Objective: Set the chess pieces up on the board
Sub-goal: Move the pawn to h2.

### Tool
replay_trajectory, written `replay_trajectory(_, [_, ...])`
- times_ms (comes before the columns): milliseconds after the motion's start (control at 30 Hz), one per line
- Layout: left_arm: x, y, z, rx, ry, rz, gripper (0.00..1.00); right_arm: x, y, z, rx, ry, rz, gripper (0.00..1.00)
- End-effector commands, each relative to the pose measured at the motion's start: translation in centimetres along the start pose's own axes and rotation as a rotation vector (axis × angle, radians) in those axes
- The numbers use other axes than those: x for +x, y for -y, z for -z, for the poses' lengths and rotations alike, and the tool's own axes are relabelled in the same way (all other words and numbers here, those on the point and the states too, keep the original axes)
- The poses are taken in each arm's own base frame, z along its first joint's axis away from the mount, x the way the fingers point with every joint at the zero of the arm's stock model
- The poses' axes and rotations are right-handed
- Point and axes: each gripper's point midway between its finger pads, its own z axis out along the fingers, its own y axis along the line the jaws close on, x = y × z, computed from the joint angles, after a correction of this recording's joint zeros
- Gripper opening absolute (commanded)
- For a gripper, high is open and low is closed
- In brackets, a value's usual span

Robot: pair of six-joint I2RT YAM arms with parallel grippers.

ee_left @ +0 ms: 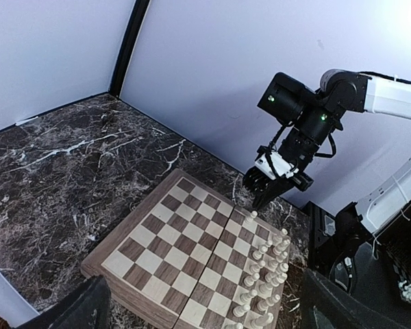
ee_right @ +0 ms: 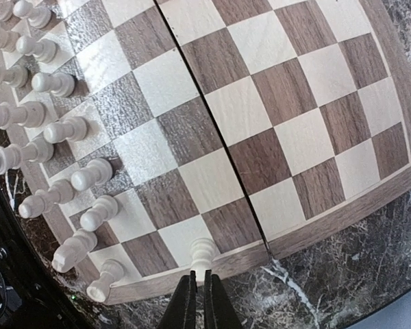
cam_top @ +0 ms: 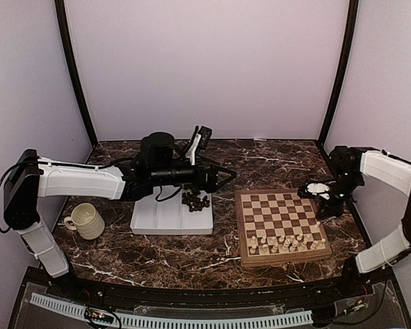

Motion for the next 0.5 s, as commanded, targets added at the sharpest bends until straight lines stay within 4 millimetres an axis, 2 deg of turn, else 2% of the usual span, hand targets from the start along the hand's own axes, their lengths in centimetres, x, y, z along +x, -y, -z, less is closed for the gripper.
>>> replay_trajectory(0, [-2.3, 0.9, 1.4, 0.051, 0.054, 0.032, 0.99, 0.2, 1.2, -1.6, 0.012, -0.009, -0.066, 0.06])
replay_trajectory(267, [-1.5, 1.1, 0.9, 0.086, 0.039, 0.057, 0.98, 1.6, 1.4, -3.4, 0.002, -0.070, -0.101, 0.06])
replay_trajectory(467, [-1.3, 1.4, 0.3, 0.120, 0.027, 0.070, 0.96, 2.2, 0.8, -4.1, -0.037, -0.084, -0.122, 0.06])
